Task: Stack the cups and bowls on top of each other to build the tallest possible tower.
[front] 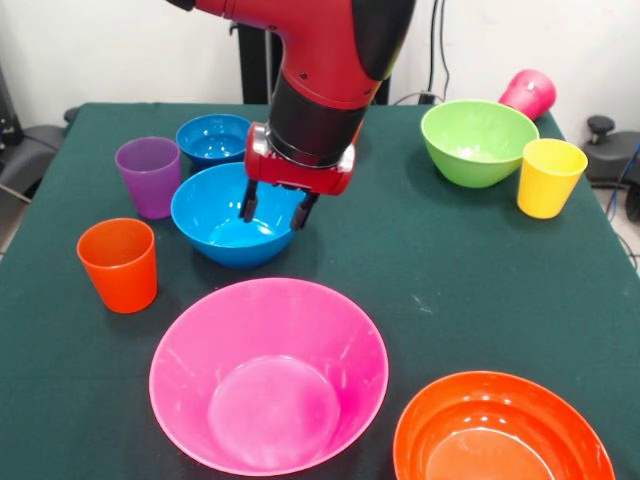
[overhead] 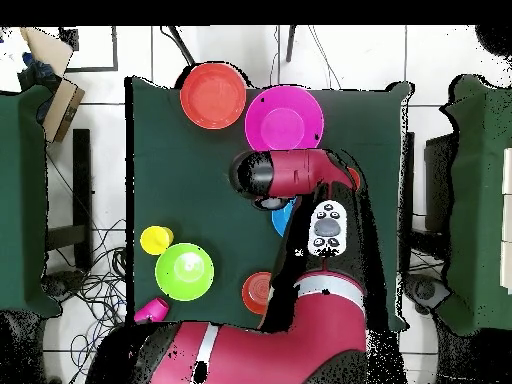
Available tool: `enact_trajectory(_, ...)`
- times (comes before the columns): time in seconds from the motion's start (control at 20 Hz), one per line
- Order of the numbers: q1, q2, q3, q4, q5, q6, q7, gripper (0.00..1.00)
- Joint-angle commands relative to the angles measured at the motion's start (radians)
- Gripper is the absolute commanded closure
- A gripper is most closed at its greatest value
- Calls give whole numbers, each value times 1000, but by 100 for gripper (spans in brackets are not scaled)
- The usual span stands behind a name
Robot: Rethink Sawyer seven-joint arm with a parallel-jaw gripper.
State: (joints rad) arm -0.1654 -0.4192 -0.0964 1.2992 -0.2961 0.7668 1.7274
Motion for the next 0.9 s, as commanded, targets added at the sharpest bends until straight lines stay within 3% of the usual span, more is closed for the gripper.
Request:
enact_trajectory(0.05,13,45,65,46,-38,-11,17,0)
enact_trajectory(0.9,20,46,63,29,-37,10,10,0)
